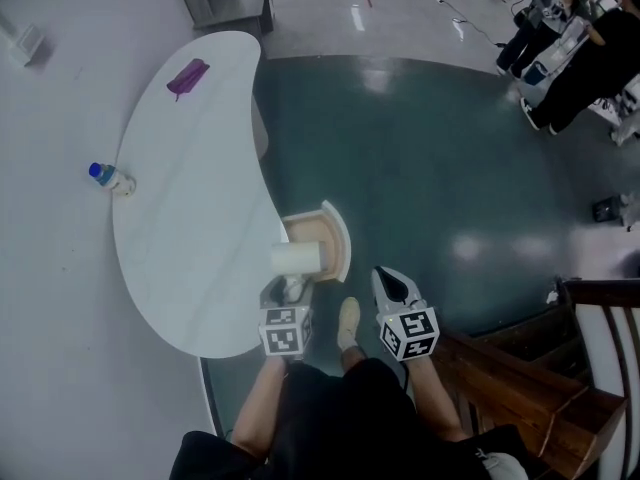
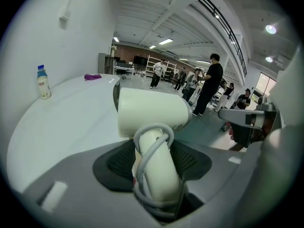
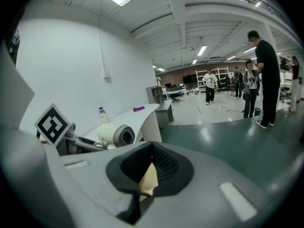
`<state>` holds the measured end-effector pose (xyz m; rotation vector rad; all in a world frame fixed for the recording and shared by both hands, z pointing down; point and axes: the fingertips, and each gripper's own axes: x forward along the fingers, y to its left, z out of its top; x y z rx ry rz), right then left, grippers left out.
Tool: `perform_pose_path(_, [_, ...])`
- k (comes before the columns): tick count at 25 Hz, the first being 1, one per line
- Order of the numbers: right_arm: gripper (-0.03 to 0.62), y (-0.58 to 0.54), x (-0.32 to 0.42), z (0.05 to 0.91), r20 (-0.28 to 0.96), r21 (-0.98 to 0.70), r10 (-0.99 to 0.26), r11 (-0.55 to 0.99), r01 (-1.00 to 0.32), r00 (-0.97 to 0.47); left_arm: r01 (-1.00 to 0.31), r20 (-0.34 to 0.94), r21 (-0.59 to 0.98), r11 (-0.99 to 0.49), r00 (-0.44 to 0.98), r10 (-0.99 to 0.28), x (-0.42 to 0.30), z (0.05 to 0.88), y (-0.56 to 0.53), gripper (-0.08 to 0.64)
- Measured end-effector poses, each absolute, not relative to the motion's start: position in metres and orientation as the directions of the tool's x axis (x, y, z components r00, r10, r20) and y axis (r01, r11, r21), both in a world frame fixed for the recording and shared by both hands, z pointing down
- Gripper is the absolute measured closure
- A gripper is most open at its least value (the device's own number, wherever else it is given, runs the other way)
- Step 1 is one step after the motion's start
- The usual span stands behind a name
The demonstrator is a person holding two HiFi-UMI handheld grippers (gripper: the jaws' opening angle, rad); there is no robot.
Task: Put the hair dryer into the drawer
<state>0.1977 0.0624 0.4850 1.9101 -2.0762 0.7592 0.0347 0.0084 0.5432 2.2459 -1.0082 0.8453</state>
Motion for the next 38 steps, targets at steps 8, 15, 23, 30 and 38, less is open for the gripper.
perform_pose_path(8, [0.589,0.068,0.236,0.514,0.528,-0.239,-0.839,0.003,-0.971,-0.133,-0.787,0.74,0.216,-0.579,0.518,-0.428,0.075,0.576,0.01,0.318])
perform_pose_path(15, [0.589,0.067,0.251,0.545,0.567,-0.263,-0.806,0.019,-0.965,-0.17,-0.812,0.776,0.226,-0.539,0.484,-0.405,0.093,0.61,0.009,0.318])
perform_pose_path(23, [0.589,0.056,0.272,0.579,0.604,-0.271,-0.776,0.015,-0.963,-0.182,-0.827,0.801,0.221,-0.516,0.456,-0.388,0.104,0.648,-0.004,0.318])
perform_pose_path(30, [0.589,0.046,0.281,0.605,0.628,-0.285,-0.753,0.009,-0.958,-0.194,-0.848,0.831,0.221,-0.482,0.422,-0.362,0.103,0.683,-0.012,0.318])
perform_pose_path(38, [0.589,0.047,0.284,0.635,0.67,-0.301,-0.71,0.006,-0.953,-0.217,-0.86,0.847,0.215,-0.463,0.401,-0.35,0.114,0.711,-0.021,0.318])
